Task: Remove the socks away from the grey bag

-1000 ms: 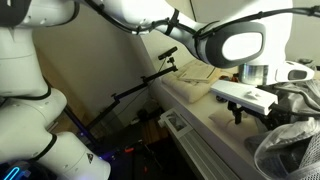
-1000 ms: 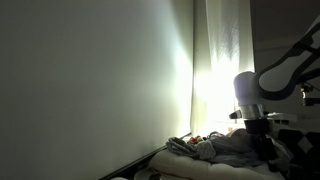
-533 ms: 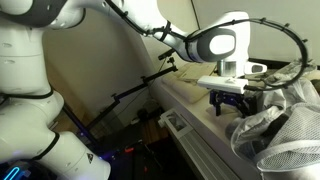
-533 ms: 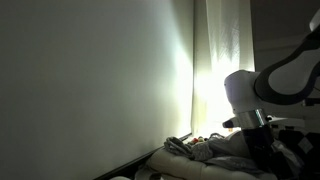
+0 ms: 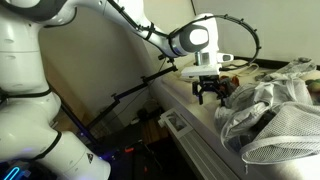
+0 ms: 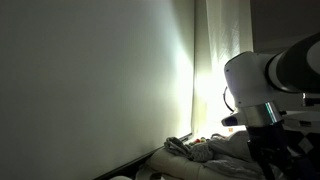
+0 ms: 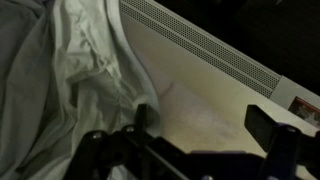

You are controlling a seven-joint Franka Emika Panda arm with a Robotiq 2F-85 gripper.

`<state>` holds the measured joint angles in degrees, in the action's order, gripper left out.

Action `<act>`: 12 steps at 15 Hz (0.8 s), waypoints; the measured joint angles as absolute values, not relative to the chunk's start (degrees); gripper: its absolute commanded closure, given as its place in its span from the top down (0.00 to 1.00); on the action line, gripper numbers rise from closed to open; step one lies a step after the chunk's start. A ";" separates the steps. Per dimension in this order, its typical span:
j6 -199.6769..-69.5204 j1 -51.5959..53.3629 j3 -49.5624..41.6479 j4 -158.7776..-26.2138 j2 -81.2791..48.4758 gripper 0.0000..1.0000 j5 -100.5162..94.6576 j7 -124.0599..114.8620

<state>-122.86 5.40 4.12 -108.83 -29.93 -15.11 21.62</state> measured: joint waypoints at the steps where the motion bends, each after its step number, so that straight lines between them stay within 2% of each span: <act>1: -122.86 6.15 4.25 -109.86 -29.01 1.00 -15.73 21.01; 12: -125.02 11.34 8.25 -121.57 -15.26 1.00 -25.15 18.09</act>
<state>-125.02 11.34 8.25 -121.57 -15.26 -25.15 18.09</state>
